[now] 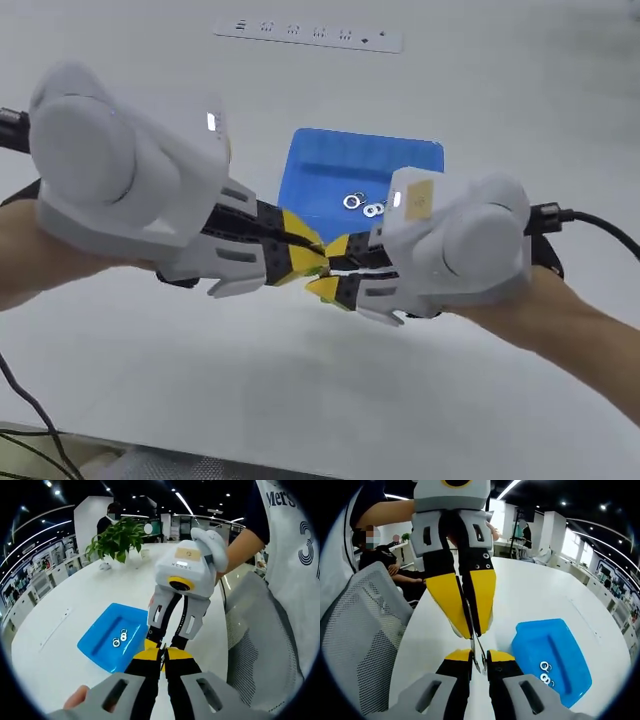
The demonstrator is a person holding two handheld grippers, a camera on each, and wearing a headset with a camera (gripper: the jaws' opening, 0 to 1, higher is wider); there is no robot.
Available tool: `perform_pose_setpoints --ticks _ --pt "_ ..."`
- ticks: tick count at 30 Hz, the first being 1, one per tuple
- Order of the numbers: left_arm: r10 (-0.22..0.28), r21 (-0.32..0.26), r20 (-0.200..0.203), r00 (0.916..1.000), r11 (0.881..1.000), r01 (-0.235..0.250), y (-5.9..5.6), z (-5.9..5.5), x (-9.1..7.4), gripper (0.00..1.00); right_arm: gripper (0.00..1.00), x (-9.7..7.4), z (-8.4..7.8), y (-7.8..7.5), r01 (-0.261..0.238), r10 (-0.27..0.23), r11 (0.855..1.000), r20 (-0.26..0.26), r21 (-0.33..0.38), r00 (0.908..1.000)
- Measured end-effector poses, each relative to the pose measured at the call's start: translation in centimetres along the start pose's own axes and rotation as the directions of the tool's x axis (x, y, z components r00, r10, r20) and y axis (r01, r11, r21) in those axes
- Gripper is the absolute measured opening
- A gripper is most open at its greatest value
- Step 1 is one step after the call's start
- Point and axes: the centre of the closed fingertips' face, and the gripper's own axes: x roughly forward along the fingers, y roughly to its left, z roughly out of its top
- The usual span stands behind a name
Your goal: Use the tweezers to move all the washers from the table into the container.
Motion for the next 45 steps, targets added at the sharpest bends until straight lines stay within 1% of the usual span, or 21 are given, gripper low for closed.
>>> perform_pose_setpoints --ticks 16,18,26,30,33,35,36,39,42,45 --pt "-0.016 -0.007 -0.015 0.9998 1.0 0.016 0.5 -0.9 1.0 0.07 0.13 0.8 -1.0 -0.4 -0.011 0.011 0.999 -0.009 0.043 0.9999" --pt "-0.02 -0.015 -0.016 0.9997 1.0 0.02 0.6 -1.0 1.1 0.07 0.13 0.9 -1.1 -0.4 -0.014 0.014 0.999 -0.012 0.048 0.9998" --pt "-0.025 -0.032 -0.01 0.9996 0.999 0.025 0.8 -0.9 1.2 0.06 0.13 1.0 -1.2 -0.4 -0.017 0.018 0.998 -0.01 0.065 0.9998" --pt "-0.028 -0.025 -0.021 0.9994 0.999 0.028 0.7 -0.9 1.2 0.06 0.13 1.1 -1.3 -0.4 -0.016 0.017 0.998 -0.014 0.057 0.9998" --pt "-0.031 -0.024 -0.023 0.9992 0.999 0.03 0.7 -0.9 1.3 0.06 0.13 1.2 -1.6 -0.3 -0.016 0.017 0.999 -0.028 0.03 0.9995" --pt "-0.035 -0.029 -0.021 0.9992 0.999 0.034 0.7 -0.9 1.4 0.06 0.12 1.2 -1.7 -0.2 -0.03 0.03 0.999 -0.035 -0.012 0.999" --pt "-0.037 -0.028 -0.023 0.9991 0.999 0.036 0.8 -0.9 1.4 0.06 0.12 1.1 -1.8 -0.2 -0.035 0.034 0.999 -0.039 -0.017 0.9986" --pt "-0.04 -0.025 -0.029 0.9988 0.999 0.039 0.9 -0.8 1.6 0.06 0.12 1.0 -2.0 -0.4 -0.056 0.056 0.998 -0.037 -0.004 0.9978" --pt "-0.043 -0.032 -0.032 0.9986 0.999 0.042 1.2 -0.7 1.8 0.06 0.11 1.0 -2.0 -0.5 -0.065 0.065 0.998 -0.031 0.0 0.9974" --pt "-0.046 -0.026 -0.034 0.9984 0.999 0.045 1.2 -0.7 2.0 0.06 0.11 1.0 -2.1 -0.6 -0.07 0.07 0.997 -0.023 0.012 0.9972"
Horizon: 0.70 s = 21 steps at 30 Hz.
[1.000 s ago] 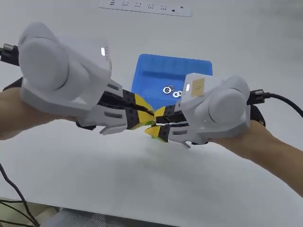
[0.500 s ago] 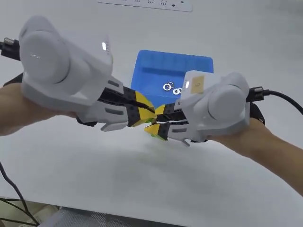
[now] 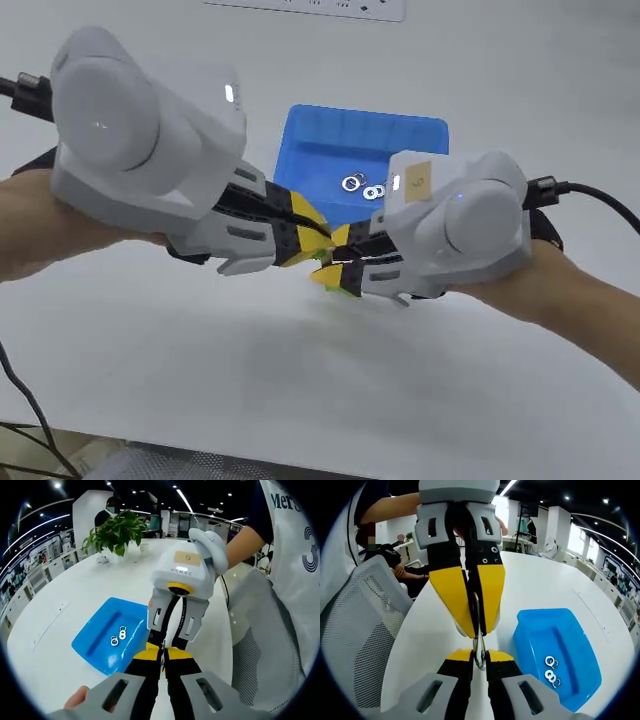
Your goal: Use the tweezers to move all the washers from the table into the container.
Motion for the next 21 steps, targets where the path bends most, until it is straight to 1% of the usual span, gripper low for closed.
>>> perform_pose_setpoints --ticks 5,7,9,14,21 --pt "-0.01 0.002 -0.002 0.9999 1.0 0.01 -0.1 0.1 0.1 0.07 0.1 -0.1 0.0 0.1 0.004 -0.004 1.0 0.004 -0.003 1.0" --pt "-0.012 0.003 -0.006 0.9999 1.0 0.012 -0.1 0.0 0.0 0.07 0.1 0.0 0.1 0.1 0.008 -0.008 1.0 -0.002 -0.008 1.0" --pt "-0.013 0.018 -0.021 0.9997 1.0 0.014 -0.3 -0.1 -0.2 0.07 0.11 0.1 0.2 0.2 0.01 -0.01 1.0 -0.007 -0.02 0.9999" --pt "-0.016 0.016 -0.021 0.9997 1.0 0.016 -0.5 -0.1 -0.7 0.07 0.11 -0.2 0.5 0.6 0.007 -0.008 0.999 -0.009 -0.041 0.9999" --pt "-0.013 0.042 -0.021 0.9997 0.999 0.014 -1.1 1.1 -1.1 0.07 0.11 -1.3 1.0 0.7 0.025 -0.025 0.998 -0.007 -0.057 0.9997"
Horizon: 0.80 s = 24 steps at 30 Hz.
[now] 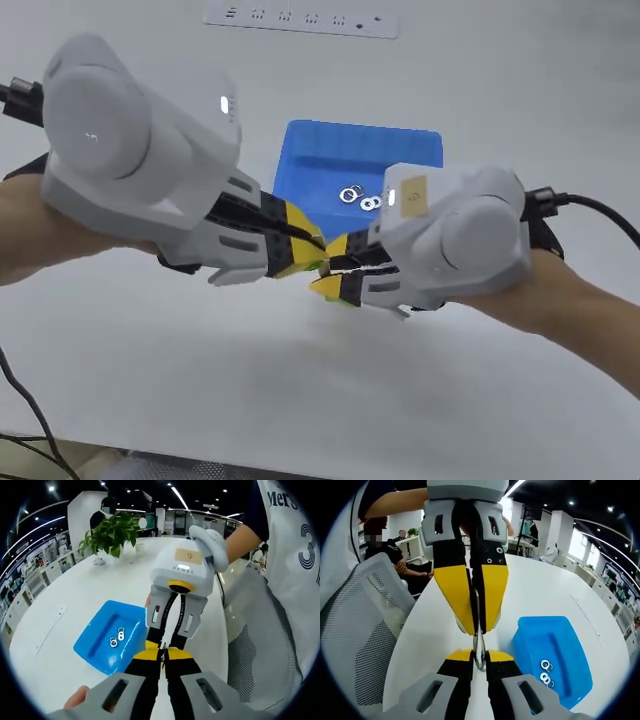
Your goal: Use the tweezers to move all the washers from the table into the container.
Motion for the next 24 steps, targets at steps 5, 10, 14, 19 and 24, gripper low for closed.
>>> perform_pose_setpoints --ticks 5,10,14,19,24 --pt "0.02 0.016 0.021 0.9996 1.0 -0.02 0.2 1.2 -0.7 0.07 0.11 -1.1 0.8 -0.6 0.039 -0.039 0.999 0.02 0.007 0.999" --pt "0.023 0.046 0.021 0.9995 0.999 -0.024 -0.1 2.2 -1.2 0.07 0.11 -1.9 1.6 -0.7 0.057 -0.057 0.998 0.031 -0.004 0.9979" --pt "0.028 0.069 0.028 0.9992 0.997 -0.03 -0.3 3.1 -1.7 0.07 0.11 -2.8 2.1 -0.9 0.079 -0.079 0.997 0.041 -0.016 0.9961" --pt "0.033 0.098 0.032 0.9989 0.995 -0.036 -0.1 4.0 -1.9 0.07 0.11 -3.9 2.4 -1.6 0.108 -0.107 0.994 0.045 -0.021 0.9933" --pt "0.034 0.125 0.039 0.9987 0.991 -0.038 0.5 5.0 -2.1 0.07 0.11 -4.7 2.8 -2.5 0.135 -0.133 0.99 0.047 -0.032 0.99"
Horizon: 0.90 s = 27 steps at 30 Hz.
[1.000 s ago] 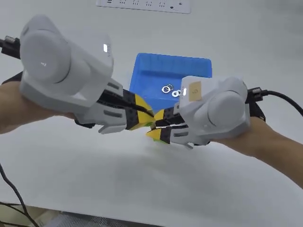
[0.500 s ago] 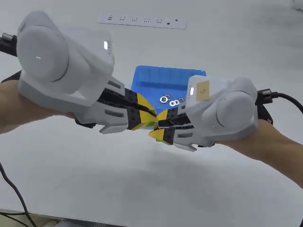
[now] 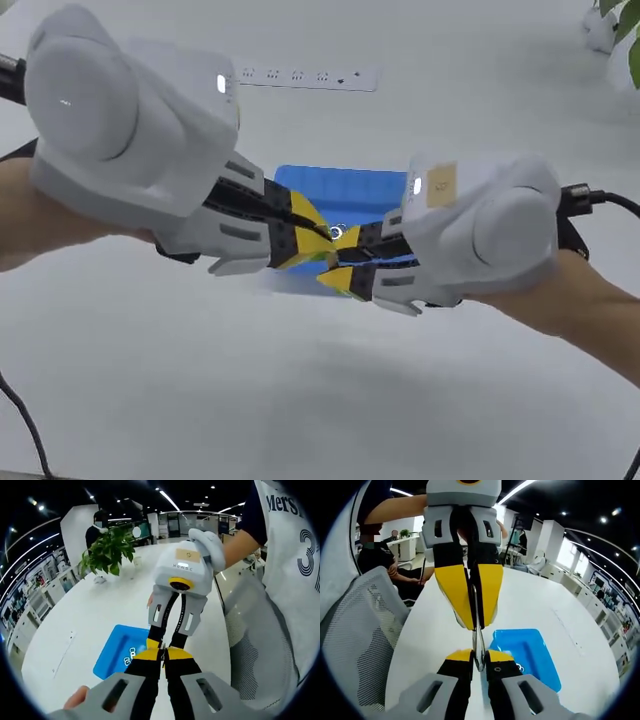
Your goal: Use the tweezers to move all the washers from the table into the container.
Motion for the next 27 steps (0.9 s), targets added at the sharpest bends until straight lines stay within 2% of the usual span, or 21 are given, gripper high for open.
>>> perform_pose_setpoints --ticks 5,9,13,19,23,27 --pt "0.012 0.025 0.0 0.9999 1.0 -0.012 1.7 0.8 -0.2 0.07 0.11 -0.4 0.5 -2.1 0.036 -0.036 0.999 0.013 -0.006 0.9993" --pt "0.022 0.043 -0.013 0.9997 0.999 -0.021 3.0 0.9 -0.1 0.07 0.11 -0.3 0.6 -3.3 0.05 -0.05 0.999 0.013 -0.011 0.9987" --pt "0.024 0.048 -0.004 0.9997 0.999 -0.024 4.4 0.9 0.3 0.07 0.11 -0.4 0.4 -4.7 0.065 -0.065 0.998 0.018 -0.011 0.9977" --pt "0.021 0.061 -0.032 0.9993 0.998 -0.019 6.4 -0.2 1.6 0.06 0.11 0.5 -1.1 -6.9 0.072 -0.072 0.997 -0.004 -0.005 0.9974" --pt "0.003 0.058 -0.029 0.9996 0.998 -0.002 7.1 -0.8 2.9 0.06 0.11 1.3 -2.3 -7.5 0.065 -0.065 0.998 -0.021 0.012 0.9977" --pt "-0.009 0.049 -0.037 0.9993 0.999 0.011 8.0 -1.9 4.3 0.06 0.11 2.3 -3.9 -8.2 0.055 -0.054 0.998 -0.038 0.027 0.9978"
